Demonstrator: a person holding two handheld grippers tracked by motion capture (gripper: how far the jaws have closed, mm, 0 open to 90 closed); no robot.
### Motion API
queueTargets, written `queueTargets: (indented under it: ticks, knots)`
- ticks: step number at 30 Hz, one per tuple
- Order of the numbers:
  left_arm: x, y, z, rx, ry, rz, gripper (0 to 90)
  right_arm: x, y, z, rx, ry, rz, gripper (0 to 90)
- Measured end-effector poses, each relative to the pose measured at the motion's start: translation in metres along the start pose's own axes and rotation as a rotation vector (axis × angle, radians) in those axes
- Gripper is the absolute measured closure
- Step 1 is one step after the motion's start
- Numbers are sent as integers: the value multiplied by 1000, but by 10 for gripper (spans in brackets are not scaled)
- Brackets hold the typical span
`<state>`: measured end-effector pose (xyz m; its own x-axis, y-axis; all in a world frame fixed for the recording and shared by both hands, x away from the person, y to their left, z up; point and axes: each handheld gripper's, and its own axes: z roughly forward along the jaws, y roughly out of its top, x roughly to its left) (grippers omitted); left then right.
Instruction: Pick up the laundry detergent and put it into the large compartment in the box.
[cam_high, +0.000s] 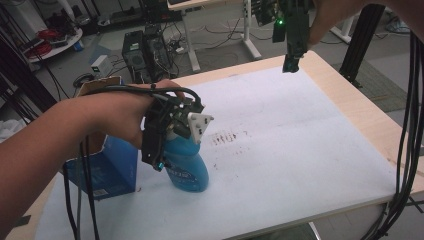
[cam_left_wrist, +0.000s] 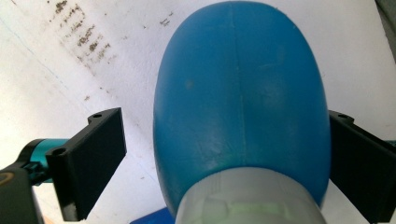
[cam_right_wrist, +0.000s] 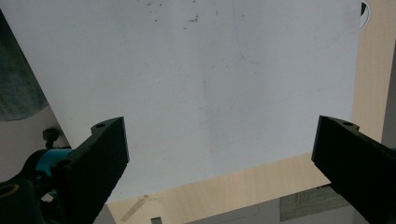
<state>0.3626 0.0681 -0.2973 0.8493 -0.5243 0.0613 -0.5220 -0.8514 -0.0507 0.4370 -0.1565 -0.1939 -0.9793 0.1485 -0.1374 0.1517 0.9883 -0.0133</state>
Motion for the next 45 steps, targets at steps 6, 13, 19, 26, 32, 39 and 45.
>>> queueTargets:
  ticks: [6, 13, 19, 26, 32, 39, 45]
  knots:
    - [1, -2, -1, 0, -12, -8, 119, 0, 0, 0, -3, 0, 1, 30]
    - [0, -1, -3, -8, -4, -2, 120, 0, -1, 0, -1, 0, 1, 30]
    - [0, 2, -2, 2, -7, 3, 156, 0, 0, 1, -5, 3, 9, 30]
    - [0, 1, -2, 8, -8, 8, 199, -1, 0, 2, -5, -1, 3, 30]
    - [0, 0, -2, 13, 2, 10, 199, -2, 1, 3, -5, 3, 4, 30]
    - [0, 1, -1, 20, 1, 19, 217, -2, 2, 4, -3, 4, -2, 30]
    - [1, 1, -1, 19, 1, 19, 233, -3, 3, 5, -7, 4, 0, 30]
